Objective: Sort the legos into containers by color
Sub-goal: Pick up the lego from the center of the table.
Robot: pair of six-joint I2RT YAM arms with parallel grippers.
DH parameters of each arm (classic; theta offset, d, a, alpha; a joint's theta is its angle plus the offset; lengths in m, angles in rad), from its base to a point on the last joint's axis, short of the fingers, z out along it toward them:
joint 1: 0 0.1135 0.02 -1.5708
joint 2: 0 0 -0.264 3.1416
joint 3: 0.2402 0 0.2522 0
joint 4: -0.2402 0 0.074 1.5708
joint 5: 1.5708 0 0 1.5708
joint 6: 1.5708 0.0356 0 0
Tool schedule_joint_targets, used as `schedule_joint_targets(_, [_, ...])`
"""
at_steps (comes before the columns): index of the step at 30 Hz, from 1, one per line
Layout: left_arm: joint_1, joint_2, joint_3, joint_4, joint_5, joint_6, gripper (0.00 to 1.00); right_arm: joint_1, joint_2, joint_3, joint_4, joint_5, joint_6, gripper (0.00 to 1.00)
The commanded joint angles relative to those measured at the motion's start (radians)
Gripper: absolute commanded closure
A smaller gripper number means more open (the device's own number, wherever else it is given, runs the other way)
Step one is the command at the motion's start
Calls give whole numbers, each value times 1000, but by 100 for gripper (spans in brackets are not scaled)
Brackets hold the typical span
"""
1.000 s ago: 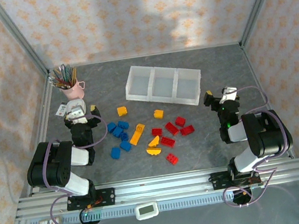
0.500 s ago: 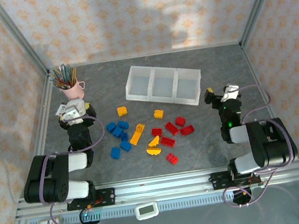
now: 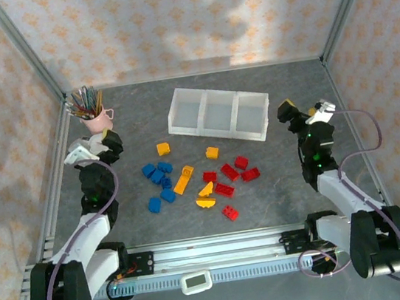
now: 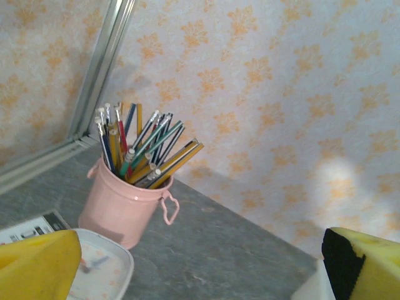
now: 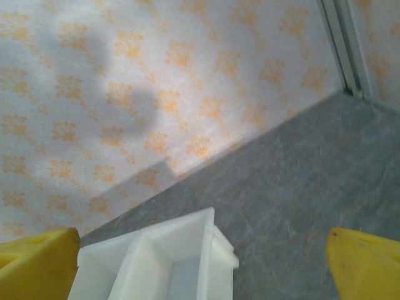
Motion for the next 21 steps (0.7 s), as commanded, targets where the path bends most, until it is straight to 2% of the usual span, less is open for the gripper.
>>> schedule_joint_targets(1, [14, -55, -54, -61, 2, -234, 1, 5, 10, 15, -134, -2, 153, 0])
schedule_joint_targets(3, [18, -90, -25, -179, 26, -263, 1, 5, 18, 31, -172, -31, 152, 0])
schedule_joint_targets(6, [18, -127, 16, -312, 86, -232, 0, 24, 20, 36, -186, -80, 152, 0])
schedule_joint_targets(12, [-5, -147, 73, -474, 232, -242, 1, 135, 46, 96, -271, -90, 112, 0])
schedule_joint_targets(21, [-213, -40, 235, -693, 212, -240, 1, 354, 129, 164, -349, -93, 48, 0])
